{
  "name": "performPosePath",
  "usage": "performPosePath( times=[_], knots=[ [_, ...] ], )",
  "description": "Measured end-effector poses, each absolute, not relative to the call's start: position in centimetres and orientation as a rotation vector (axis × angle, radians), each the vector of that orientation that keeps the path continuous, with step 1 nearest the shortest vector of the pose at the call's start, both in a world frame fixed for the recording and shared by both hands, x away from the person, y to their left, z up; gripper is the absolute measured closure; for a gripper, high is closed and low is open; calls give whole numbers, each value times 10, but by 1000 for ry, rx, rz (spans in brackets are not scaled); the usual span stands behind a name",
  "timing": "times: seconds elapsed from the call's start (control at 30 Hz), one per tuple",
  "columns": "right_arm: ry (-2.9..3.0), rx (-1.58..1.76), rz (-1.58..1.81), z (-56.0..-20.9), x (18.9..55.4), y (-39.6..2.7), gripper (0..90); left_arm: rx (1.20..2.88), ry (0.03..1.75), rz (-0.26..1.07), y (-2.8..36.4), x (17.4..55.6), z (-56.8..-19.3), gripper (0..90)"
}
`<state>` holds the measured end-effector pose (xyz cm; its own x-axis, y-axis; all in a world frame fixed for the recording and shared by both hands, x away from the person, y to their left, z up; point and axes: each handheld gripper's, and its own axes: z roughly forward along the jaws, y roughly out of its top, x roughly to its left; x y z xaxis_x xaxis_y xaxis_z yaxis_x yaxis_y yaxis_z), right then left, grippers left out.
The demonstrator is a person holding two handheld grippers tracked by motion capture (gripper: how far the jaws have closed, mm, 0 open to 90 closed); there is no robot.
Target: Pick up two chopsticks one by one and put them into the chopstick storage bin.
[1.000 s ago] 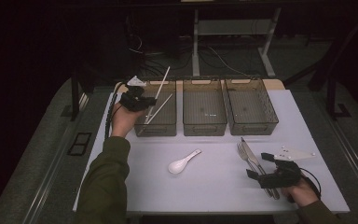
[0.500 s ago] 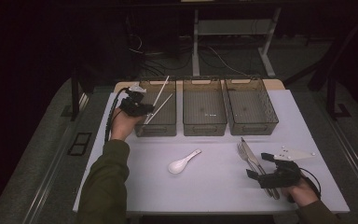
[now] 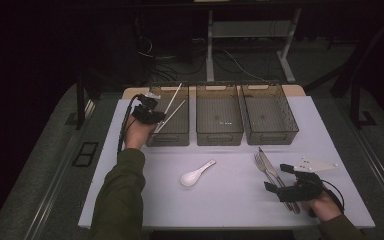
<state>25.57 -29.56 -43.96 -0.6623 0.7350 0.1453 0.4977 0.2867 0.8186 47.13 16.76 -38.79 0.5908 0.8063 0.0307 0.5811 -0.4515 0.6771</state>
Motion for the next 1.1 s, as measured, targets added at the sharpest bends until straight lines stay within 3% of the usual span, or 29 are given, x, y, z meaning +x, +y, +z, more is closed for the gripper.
performPosePath(
  times=[0.33, 0.67, 1.1],
  knots=[
    [2298, 1131, 1314, -440, 256, -296, 83, 2164, 1077, 476, 167, 469, -383, 773],
    [2291, 1144, 1315, -440, 257, -296, 83, 2090, 992, 389, 165, 452, -364, 612],
    [2294, 1142, 1299, -440, 256, -295, 83, 2046, 846, 298, 149, 398, -348, 435]
  ],
)
